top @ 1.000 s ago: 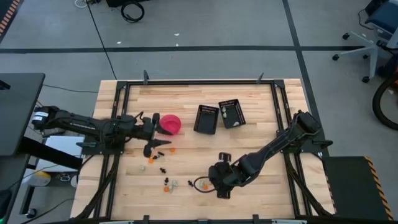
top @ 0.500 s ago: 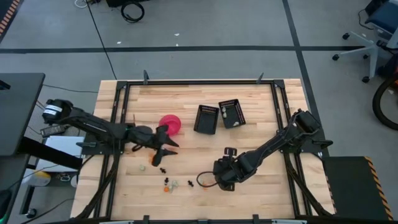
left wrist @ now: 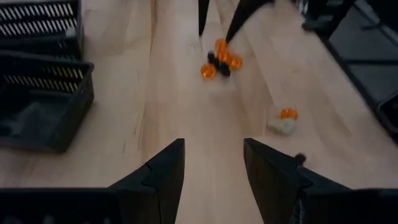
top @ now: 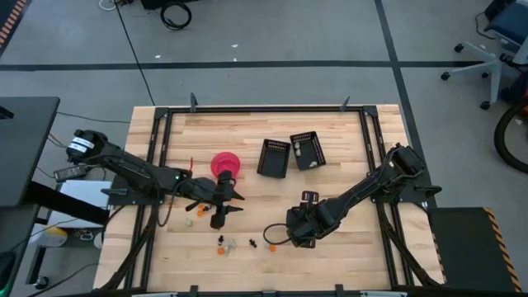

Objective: Sort Halloween decoration
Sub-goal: Put the orange pumpkin toy into the red bowl

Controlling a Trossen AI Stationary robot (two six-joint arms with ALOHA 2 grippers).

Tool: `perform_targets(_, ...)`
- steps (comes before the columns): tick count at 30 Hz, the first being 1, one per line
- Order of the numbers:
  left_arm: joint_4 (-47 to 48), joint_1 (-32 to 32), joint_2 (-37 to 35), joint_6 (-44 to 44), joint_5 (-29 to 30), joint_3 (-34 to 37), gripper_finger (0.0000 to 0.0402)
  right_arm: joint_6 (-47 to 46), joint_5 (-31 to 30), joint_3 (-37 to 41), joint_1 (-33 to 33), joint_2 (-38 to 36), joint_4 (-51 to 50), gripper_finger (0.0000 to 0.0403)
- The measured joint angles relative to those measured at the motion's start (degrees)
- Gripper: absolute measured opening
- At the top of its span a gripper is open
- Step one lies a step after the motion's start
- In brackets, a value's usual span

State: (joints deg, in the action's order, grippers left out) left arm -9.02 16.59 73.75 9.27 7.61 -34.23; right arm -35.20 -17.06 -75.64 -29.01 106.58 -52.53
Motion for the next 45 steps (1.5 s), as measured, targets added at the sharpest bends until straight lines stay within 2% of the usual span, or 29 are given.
perform_targets(2, 1.0, 0.0, 1.9, -0.7, -2.4, -0.6, 0.0174, -0.6, -0.4, 0.0, -0.4, 0.0, -0.2, 0.0187)
perform_targets(5, 8.0, 0.3, 3.7, -0.6, -4.6, -2.7, 0.0174, -0.6, -1.3, 0.0, -0.8, -0.1, 0.2, 0.0187)
perform_targets(11, 27.4, 1.3, 6.9, 3.1, -0.1, -10.4, 0.0174, 0.8, -6.6, 0.7, -0.4, -0.2, 1.1, 0.0187)
perform_targets(15, 32.3, 1.3, 9.4, 3.4, 0.5, -12.0, 0.0174, 3.3, -9.3, 3.1, 0.3, -0.2, 5.5, 0.0187)
perform_targets(19, 32.2, 0.8, 11.5, 1.8, 0.7, -11.7, 0.0174, 6.4, -10.4, 6.3, 1.0, -0.2, 10.7, 0.0187)
perform_targets(29, 32.4, -0.8, 12.6, -0.7, 6.3, -10.4, 0.0174, 7.1, -16.5, 12.9, 1.3, -5.5, 19.0, 0.0186)
perform_targets(37, 34.0, -2.5, 12.7, -4.4, 5.9, -10.4, 0.0174, 10.3, -15.9, 16.9, 1.3, -7.8, 28.6, 0.0185)
perform_targets(45, 37.8, -3.2, 19.3, -7.1, 5.6, -13.4, 0.0174, 11.4, -14.9, 17.3, 1.7, -7.8, 30.9, 0.0185)
